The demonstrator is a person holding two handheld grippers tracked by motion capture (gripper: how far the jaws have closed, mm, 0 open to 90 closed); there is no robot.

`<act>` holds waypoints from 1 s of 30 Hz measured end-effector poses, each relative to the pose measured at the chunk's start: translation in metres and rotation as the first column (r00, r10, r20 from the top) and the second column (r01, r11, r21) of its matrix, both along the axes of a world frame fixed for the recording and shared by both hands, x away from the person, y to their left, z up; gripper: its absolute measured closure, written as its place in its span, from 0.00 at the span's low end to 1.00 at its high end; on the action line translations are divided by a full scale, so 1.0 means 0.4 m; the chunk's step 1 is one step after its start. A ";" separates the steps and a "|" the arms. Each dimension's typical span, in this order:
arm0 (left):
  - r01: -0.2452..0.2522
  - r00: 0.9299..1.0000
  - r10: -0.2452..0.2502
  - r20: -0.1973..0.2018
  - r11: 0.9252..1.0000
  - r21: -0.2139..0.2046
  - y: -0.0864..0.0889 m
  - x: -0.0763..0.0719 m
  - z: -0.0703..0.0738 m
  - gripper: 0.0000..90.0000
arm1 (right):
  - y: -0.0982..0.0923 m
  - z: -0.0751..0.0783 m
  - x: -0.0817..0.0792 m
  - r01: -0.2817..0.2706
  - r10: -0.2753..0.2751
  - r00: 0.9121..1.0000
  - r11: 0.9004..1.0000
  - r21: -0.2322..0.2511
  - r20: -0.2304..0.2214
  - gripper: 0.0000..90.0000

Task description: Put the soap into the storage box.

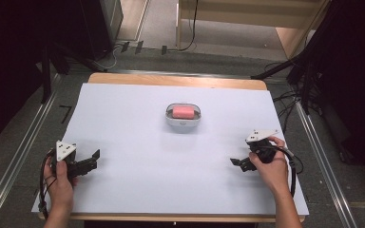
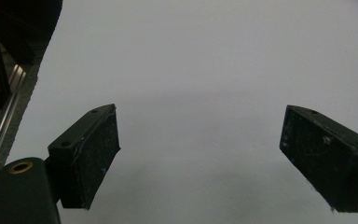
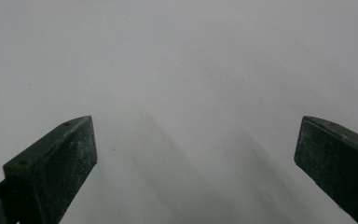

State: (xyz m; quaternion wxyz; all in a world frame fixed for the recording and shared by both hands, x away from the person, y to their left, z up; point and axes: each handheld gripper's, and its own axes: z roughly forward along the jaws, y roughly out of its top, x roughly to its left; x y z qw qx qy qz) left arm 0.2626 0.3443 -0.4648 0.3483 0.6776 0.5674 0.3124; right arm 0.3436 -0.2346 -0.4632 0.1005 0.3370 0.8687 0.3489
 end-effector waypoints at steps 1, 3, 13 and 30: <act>0.002 1.000 -0.002 0.000 1.000 -0.001 0.000 0.000 0.000 0.14 | -0.006 -0.002 -0.005 0.006 -0.006 1.000 1.000 0.006 -0.002 0.00; 0.001 1.000 -0.001 0.001 1.000 0.000 0.000 0.000 0.000 0.14 | -0.020 -0.006 -0.013 0.013 -0.014 1.000 1.000 0.016 0.009 0.00; 0.001 1.000 -0.001 0.001 1.000 0.002 0.000 0.000 0.000 0.14 | -0.074 -0.021 -0.061 0.084 -0.087 0.995 0.995 0.062 0.050 0.00; 0.001 1.000 -0.001 0.000 1.000 0.005 -0.001 -0.001 0.000 0.14 | -0.141 -0.041 -0.124 0.164 -0.174 0.981 0.979 0.123 0.080 0.00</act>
